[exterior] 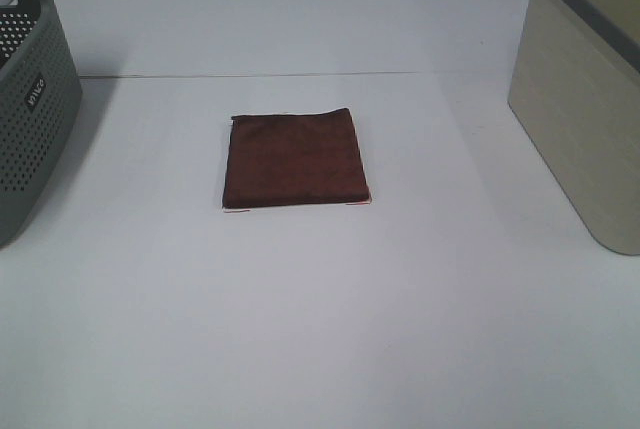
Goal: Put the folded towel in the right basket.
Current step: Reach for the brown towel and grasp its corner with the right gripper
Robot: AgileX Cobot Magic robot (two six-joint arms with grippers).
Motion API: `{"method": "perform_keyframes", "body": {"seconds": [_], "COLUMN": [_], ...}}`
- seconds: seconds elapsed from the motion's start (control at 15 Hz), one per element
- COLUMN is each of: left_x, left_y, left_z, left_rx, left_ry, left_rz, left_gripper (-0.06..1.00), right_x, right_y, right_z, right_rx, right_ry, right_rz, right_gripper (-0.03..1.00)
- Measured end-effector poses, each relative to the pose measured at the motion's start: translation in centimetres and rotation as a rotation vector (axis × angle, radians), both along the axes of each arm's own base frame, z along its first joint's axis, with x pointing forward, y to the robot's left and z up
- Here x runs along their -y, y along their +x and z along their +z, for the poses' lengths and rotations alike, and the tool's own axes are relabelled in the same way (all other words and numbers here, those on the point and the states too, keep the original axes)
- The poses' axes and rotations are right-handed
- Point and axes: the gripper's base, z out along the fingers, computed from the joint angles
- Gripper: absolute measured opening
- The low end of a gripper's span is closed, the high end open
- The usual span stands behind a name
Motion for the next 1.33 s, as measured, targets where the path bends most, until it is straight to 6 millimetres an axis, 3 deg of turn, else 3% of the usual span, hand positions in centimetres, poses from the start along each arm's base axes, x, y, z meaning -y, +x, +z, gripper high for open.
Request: {"method": "perform_keyframes", "body": {"seconds": [1.33], "left_x": [0.0], "left_y": [0.0], "left_z": [0.0], "left_rx": [0.0], "left_ry": [0.0], "left_rz": [0.0], "left_gripper": [0.88], "right_x": [0.0], "right_y": [0.0], "right_z": [0.0], "right_rx": [0.0], "right_ry": [0.0], "right_rz": [0.0], "right_gripper": [0.92]}}
